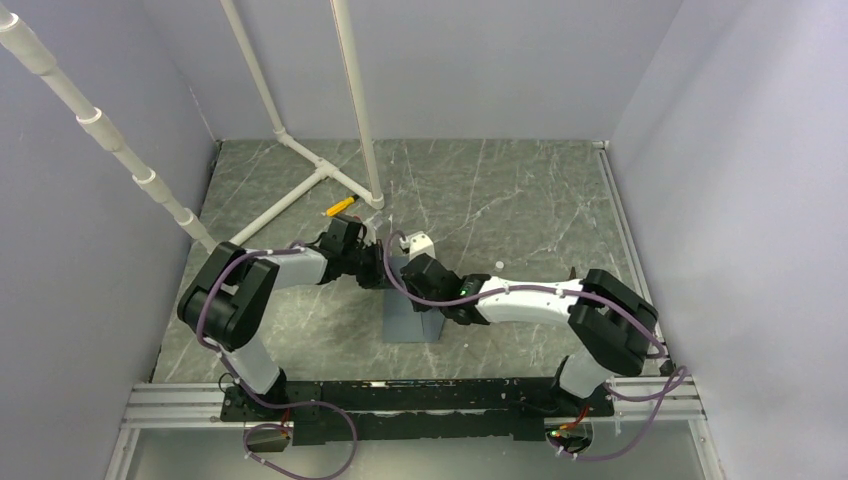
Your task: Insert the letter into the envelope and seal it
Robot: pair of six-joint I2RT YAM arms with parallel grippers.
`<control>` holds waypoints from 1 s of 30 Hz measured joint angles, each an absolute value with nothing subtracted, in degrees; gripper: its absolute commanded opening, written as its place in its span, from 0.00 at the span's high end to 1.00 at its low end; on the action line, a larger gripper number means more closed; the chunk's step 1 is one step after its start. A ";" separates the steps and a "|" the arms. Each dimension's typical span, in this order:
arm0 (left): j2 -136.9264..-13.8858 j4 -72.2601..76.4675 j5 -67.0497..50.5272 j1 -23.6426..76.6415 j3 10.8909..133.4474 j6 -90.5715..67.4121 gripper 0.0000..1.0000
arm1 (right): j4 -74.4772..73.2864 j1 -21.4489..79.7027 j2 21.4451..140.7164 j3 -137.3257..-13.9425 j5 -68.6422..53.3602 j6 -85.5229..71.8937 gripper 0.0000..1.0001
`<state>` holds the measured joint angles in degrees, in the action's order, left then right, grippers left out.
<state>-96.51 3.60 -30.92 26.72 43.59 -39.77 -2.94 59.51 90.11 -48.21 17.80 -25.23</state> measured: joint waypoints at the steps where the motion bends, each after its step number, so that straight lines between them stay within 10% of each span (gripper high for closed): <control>1: -96.64 3.57 -30.63 26.72 43.57 -39.75 0.98 | -2.94 59.75 90.43 -48.53 17.87 -25.06 1.00; 30: -98.48 -2.57 -24.29 28.77 46.57 -39.88 0.98 | -9.61 63.57 94.78 -52.58 22.59 -28.49 1.00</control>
